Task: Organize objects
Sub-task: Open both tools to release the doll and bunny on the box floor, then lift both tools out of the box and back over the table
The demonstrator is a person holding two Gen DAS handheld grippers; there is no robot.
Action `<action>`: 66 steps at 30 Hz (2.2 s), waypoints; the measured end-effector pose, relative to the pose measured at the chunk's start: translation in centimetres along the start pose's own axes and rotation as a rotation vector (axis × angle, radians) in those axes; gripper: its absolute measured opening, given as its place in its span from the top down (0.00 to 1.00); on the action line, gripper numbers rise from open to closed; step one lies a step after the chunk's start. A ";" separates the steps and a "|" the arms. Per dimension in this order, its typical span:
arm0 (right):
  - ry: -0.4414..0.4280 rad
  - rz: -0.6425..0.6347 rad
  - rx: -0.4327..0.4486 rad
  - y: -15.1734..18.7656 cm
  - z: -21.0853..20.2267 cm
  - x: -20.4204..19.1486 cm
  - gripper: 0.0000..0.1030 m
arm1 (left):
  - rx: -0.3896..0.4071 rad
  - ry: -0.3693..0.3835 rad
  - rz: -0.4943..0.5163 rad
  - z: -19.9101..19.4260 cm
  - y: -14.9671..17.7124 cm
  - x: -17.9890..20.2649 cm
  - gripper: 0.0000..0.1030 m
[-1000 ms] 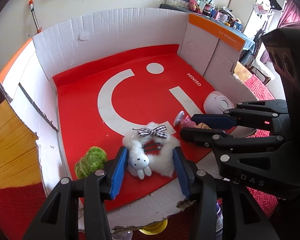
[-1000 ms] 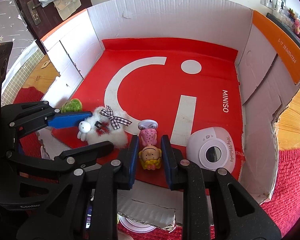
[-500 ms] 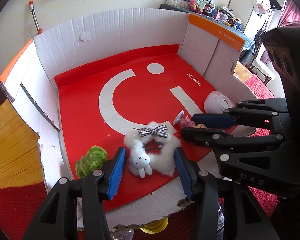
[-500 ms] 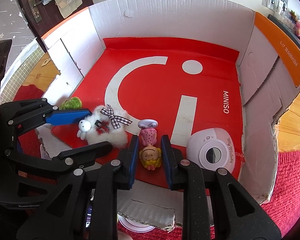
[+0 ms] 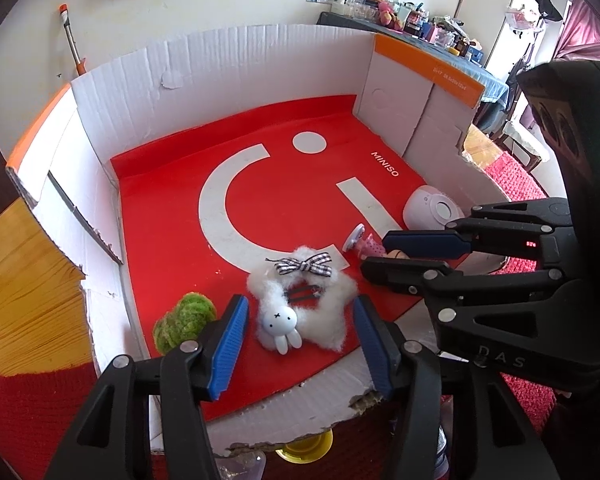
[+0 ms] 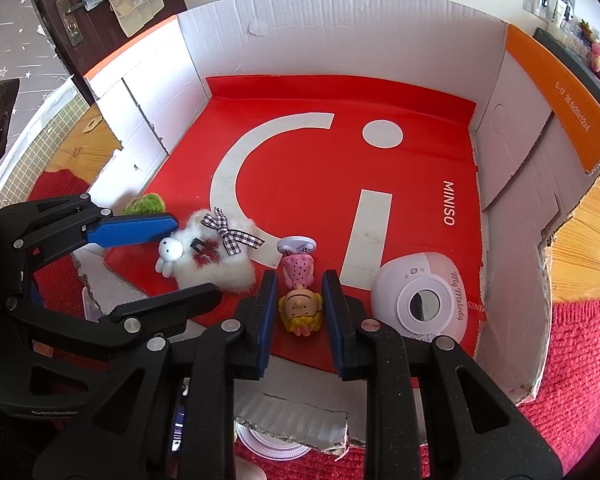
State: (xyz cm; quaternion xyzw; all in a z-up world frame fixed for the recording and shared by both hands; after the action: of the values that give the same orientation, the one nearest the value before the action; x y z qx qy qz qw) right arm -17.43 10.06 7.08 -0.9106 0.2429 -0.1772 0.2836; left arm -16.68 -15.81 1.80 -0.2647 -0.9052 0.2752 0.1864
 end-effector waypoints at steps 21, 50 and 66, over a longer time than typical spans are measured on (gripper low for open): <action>-0.019 -0.060 0.110 1.1 -4.7 -1.1 0.78 | 0.103 -0.037 -0.054 -4.7 1.4 0.7 0.40; -0.046 -0.097 0.316 10.2 -10.7 -2.4 0.29 | 0.290 -0.157 -0.212 -10.2 10.4 3.7 0.15; -0.076 -0.117 0.259 13.1 -7.5 -2.9 0.27 | 0.256 -0.232 -0.339 -8.7 13.5 2.4 0.08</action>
State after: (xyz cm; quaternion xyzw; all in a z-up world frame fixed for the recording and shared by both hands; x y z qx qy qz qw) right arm -27.74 -1.00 4.45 -0.8850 0.1538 -0.1888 0.3969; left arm -9.28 -1.40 0.93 -0.0499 -0.9099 0.3809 0.1566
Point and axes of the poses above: each gripper's, at about its wrist camera, not at the fingertips, and z roughly the way its jaws point, x to its right, y to its underside, the point moved 3 cm from there along z, roughly the way its jaws point, and after that the axes turned 4 degrees about x, right-handed, at the moved point
